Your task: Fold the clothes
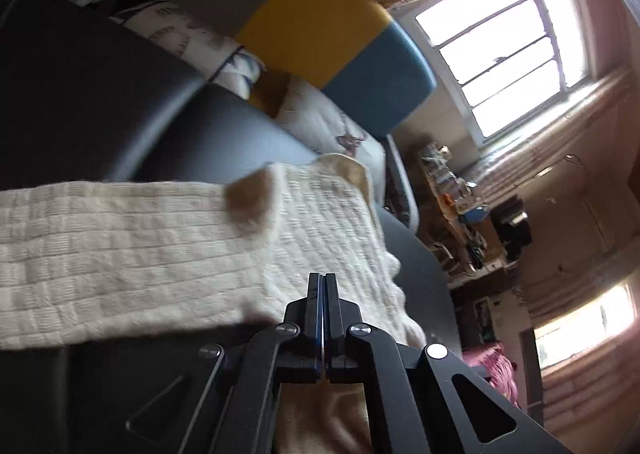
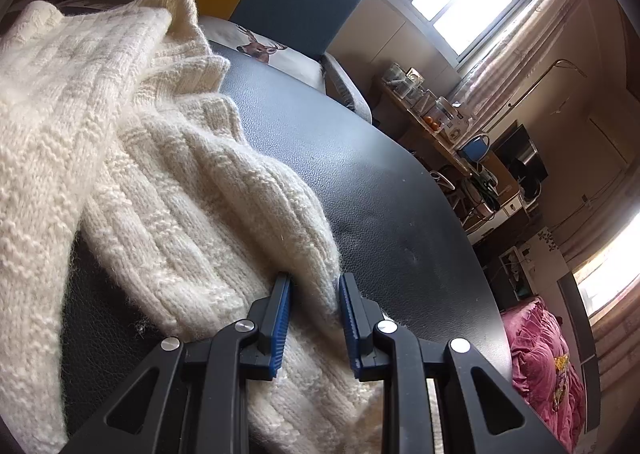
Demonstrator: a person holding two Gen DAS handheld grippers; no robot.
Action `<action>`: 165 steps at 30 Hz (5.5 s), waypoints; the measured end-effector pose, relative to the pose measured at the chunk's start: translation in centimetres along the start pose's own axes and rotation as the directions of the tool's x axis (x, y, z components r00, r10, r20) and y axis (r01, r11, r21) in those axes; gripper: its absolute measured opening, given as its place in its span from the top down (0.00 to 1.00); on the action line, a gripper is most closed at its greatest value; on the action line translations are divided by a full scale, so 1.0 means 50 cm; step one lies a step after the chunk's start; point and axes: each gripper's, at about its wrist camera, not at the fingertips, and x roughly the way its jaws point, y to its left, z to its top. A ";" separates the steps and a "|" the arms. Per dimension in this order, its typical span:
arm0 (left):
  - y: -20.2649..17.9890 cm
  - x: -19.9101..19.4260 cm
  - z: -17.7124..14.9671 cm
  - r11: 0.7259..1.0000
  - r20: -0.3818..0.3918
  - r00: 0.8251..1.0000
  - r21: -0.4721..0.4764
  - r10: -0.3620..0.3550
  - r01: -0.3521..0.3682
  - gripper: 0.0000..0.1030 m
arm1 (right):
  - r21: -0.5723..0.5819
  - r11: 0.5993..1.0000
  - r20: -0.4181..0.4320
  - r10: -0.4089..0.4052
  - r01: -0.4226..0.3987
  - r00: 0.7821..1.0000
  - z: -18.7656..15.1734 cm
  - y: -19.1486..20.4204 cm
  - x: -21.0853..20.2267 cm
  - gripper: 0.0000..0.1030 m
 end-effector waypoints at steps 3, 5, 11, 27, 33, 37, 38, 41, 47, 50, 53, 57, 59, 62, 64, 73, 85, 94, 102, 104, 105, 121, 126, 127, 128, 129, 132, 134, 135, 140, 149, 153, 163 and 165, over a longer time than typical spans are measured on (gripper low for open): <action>0.047 -0.001 -0.021 0.997 -0.061 0.996 -0.044 -0.062 0.059 0.99 | -0.007 1.000 0.002 -0.010 0.010 1.000 0.001 0.003 0.000 0.77; 0.043 0.008 -0.054 0.992 -0.115 0.985 -0.024 -0.128 0.126 0.79 | -0.012 1.000 0.004 -0.017 0.017 1.000 0.001 0.006 0.000 0.77; -0.022 0.074 -0.124 0.981 -0.216 0.961 0.052 -0.174 0.189 0.31 | -0.016 1.000 0.007 -0.024 0.025 1.000 0.000 0.008 0.000 0.77; -0.055 0.160 -0.096 0.995 -0.255 0.966 0.082 -0.037 0.059 0.93 | -0.011 1.000 0.007 -0.022 0.022 1.000 -0.002 0.010 0.000 0.77; -0.029 0.026 0.025 0.992 -0.060 0.998 0.126 0.038 -0.030 0.94 | -0.006 1.000 0.006 -0.013 0.013 1.000 -0.003 0.004 -0.002 0.77; 0.053 -0.006 0.082 0.980 -0.048 0.983 0.104 0.178 -0.172 0.93 | -0.008 1.000 0.008 -0.015 0.016 1.000 -0.003 0.003 -0.001 0.77; 0.073 0.005 0.080 0.974 -0.110 0.972 0.116 0.210 -0.197 0.92 | -0.009 1.000 0.008 -0.016 0.016 1.000 -0.003 0.003 -0.001 0.77; 0.127 0.013 0.044 0.979 -0.206 0.957 0.055 0.202 -0.195 0.78 | -0.010 1.000 0.008 -0.015 0.015 1.000 -0.002 0.003 0.001 0.77; 0.136 -0.051 -0.048 0.985 -0.209 0.963 0.069 0.167 -0.156 0.46 | 0.001 0.996 -0.034 0.094 -0.094 0.995 0.018 -0.017 -0.005 0.77; 0.124 -0.057 -0.088 0.976 -0.218 0.954 0.126 0.204 -0.179 0.44 | 0.140 0.906 0.022 0.400 -0.399 0.916 0.073 -0.068 -0.052 0.77; 0.118 -0.043 -0.113 0.965 -0.225 0.945 0.166 0.237 -0.203 0.42 | 0.197 0.772 0.110 0.595 -0.604 0.796 0.145 -0.087 -0.100 0.77; 0.102 -0.022 -0.120 0.946 -0.193 0.936 0.199 0.293 -0.255 0.63 | 0.222 0.749 0.013 0.638 -0.624 0.770 0.227 -0.040 -0.056 0.77; 0.097 -0.012 -0.118 0.931 -0.185 0.925 0.222 0.332 -0.290 0.70 | 0.224 0.761 -0.082 0.637 -0.609 0.767 0.239 0.002 -0.005 0.77; 0.090 -0.006 -0.122 0.904 -0.166 0.912 0.282 0.376 -0.322 0.74 | 0.229 0.754 -0.225 0.657 -0.616 0.720 0.212 0.056 0.066 0.76; 0.092 -0.012 -0.124 0.892 -0.158 0.904 0.299 0.397 -0.339 0.76 | 0.165 0.781 -0.185 0.624 -0.602 0.759 0.198 0.053 0.065 0.77; 0.118 -0.094 -0.084 0.923 -0.113 0.926 0.185 0.361 -0.337 0.79 | 0.195 0.804 -0.185 0.592 -0.561 0.784 0.164 0.015 0.105 0.76; -0.208 -0.078 -0.243 0.769 -0.274 0.955 0.633 0.114 0.089 0.24 | 0.665 0.069 0.131 0.970 -0.744 0.207 -0.052 -0.044 -0.002 0.71; -0.227 0.106 -0.420 0.528 -0.232 0.869 0.848 0.436 -0.039 0.54 | 0.723 -0.026 0.166 0.977 -0.690 0.137 -0.104 -0.029 -0.001 0.68; 0.000 -0.033 -0.158 0.990 -0.293 0.953 0.096 -0.075 0.107 0.81 | 0.854 -0.125 0.227 0.963 -0.504 0.145 -0.060 0.031 0.057 0.59; 0.046 -0.068 -0.135 0.988 -0.234 0.960 -0.019 -0.155 0.155 0.81 | 0.859 -0.108 0.222 0.959 -0.500 0.176 -0.031 0.048 0.062 0.59; 0.063 -0.072 -0.134 0.986 -0.228 0.959 -0.051 -0.168 0.161 0.81 | 0.859 -0.090 0.216 0.956 -0.503 0.198 -0.015 0.057 0.062 0.59; 0.045 -0.053 -0.222 0.952 -0.430 0.860 0.004 -0.275 0.306 0.44 | 0.063 0.918 -0.128 0.396 -0.391 0.909 0.056 0.029 -0.043 0.86; 0.022 -0.039 -0.238 0.950 -0.472 0.842 0.029 -0.262 0.311 0.43 | 0.329 0.837 -0.158 0.506 -0.438 0.848 0.002 -0.102 0.021 0.85; 0.024 -0.043 -0.238 0.952 -0.471 0.845 0.030 -0.255 0.304 0.43 | 0.376 0.801 -0.114 0.538 -0.465 0.835 0.000 -0.128 0.012 0.85; 0.027 -0.045 -0.233 0.954 -0.465 0.848 0.023 -0.254 0.298 0.43 | 0.407 0.773 -0.065 0.556 -0.487 0.829 0.002 -0.150 -0.003 0.84; 0.030 -0.048 -0.227 0.956 -0.459 0.852 0.017 -0.253 0.293 0.43 | 0.412 0.747 -0.008 0.575 -0.521 0.818 0.011 -0.163 -0.025 0.79; 0.050 -0.065 -0.198 0.966 -0.405 0.883 0.000 -0.238 0.260 0.43 | 0.350 0.640 0.147 0.684 -0.684 0.715 0.056 -0.158 -0.106 0.75; 0.061 -0.078 -0.157 0.977 -0.336 0.920 0.003 -0.202 0.215 0.43 | 0.278 0.601 0.160 0.740 -0.749 0.653 0.081 -0.118 -0.154 0.75; 0.067 -0.084 -0.136 0.981 -0.301 0.936 0.003 -0.183 0.193 0.43 | 0.241 0.587 0.154 0.763 -0.773 0.628 0.091 -0.095 -0.177 0.75; 0.090 -0.137 0.010 0.995 -0.053 0.997 0.086 0.047 -0.043 0.38 | 0.192 0.593 -0.060 0.803 -0.782 0.593 0.115 0.045 -0.141 0.75; 0.022 0.029 0.213 0.831 0.031 0.951 0.478 0.307 -0.284 0.24 | 0.191 0.537 -0.099 0.843 -0.822 0.528 0.189 0.067 -0.092 0.75; 0.014 0.191 0.250 0.824 -0.113 0.932 0.512 0.345 -0.243 0.24 | 0.238 0.482 -0.013 0.869 -0.843 0.494 0.287 0.020 -0.048 0.73; 0.035 0.316 0.281 0.866 -0.208 0.922 0.457 0.328 -0.204 0.93 | 0.276 0.657 -0.080 0.743 -0.701 0.665 0.418 0.010 0.142 0.71; 0.019 0.277 0.295 0.839 -0.094 0.941 0.488 0.324 -0.240 0.93 | 0.265 0.694 -0.142 0.714 -0.669 0.685 0.401 0.040 0.177 0.71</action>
